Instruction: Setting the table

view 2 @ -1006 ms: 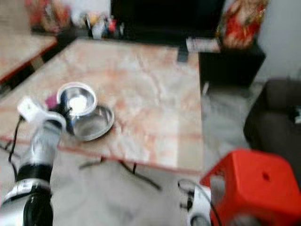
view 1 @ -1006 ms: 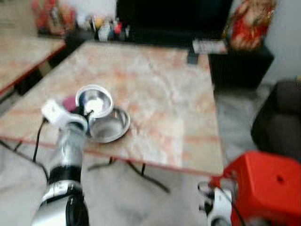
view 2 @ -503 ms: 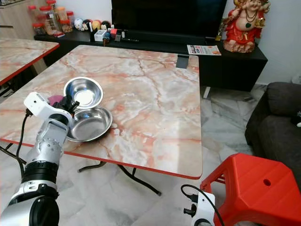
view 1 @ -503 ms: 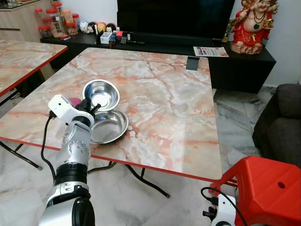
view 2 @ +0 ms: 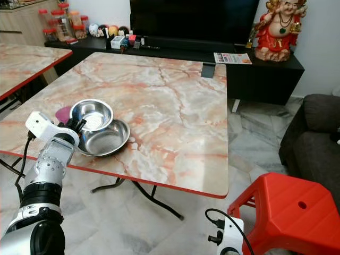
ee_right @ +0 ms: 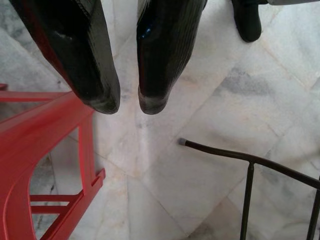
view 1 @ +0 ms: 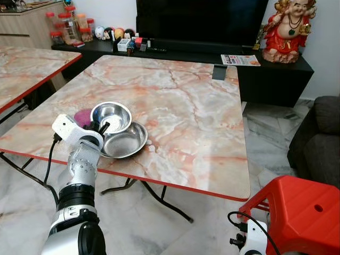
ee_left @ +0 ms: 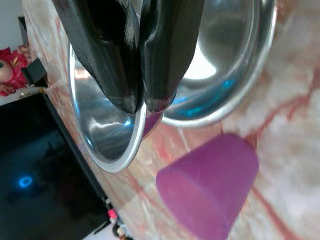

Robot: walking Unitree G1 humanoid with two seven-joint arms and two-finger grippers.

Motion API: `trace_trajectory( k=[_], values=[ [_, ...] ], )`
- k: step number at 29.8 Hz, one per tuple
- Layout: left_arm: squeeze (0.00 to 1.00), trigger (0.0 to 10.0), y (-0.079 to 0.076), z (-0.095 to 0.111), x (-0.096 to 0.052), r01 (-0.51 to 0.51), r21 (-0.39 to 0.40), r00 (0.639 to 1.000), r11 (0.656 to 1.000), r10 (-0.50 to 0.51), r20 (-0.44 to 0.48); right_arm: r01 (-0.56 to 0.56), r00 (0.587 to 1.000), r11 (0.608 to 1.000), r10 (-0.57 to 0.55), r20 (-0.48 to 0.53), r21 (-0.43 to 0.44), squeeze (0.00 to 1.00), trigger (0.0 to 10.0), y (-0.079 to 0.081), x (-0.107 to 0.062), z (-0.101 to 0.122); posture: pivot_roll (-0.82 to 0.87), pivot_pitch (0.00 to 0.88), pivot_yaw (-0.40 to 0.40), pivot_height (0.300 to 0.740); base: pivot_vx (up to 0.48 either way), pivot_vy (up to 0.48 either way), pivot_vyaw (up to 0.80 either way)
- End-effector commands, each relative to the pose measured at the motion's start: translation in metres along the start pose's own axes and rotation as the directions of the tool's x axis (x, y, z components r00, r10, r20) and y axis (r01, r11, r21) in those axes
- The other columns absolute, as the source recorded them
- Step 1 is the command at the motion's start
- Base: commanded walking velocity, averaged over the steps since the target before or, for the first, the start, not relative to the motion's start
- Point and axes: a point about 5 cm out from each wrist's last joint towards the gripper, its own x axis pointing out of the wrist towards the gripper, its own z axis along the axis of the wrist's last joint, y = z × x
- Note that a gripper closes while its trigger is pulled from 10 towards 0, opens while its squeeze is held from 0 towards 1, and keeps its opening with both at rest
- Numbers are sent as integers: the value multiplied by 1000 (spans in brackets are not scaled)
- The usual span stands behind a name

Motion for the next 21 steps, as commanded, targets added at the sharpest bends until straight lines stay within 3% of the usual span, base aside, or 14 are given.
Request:
trace_trajectory(
  k=[1,11,21],
  values=[
    [0,10000,-13,0,2,28,-4,999,1000,-28,-32,1,1000,1000,-1,-6,-4,0,10000,-1,0,-1,-22,0,-19,740,0,0,0],
    [0,10000,-12,-8,1,-24,25,991,999,27,-131,1,1000,1000,-1,-13,-2,0,10000,-1,-1,-2,-26,0,-15,740,0,0,0],
    [0,10000,-7,6,-15,-34,74,989,997,44,-139,1,1000,1000,-1,-18,-4,0,10000,-2,-1,-4,-17,0,-15,740,0,0,0]
  ],
)
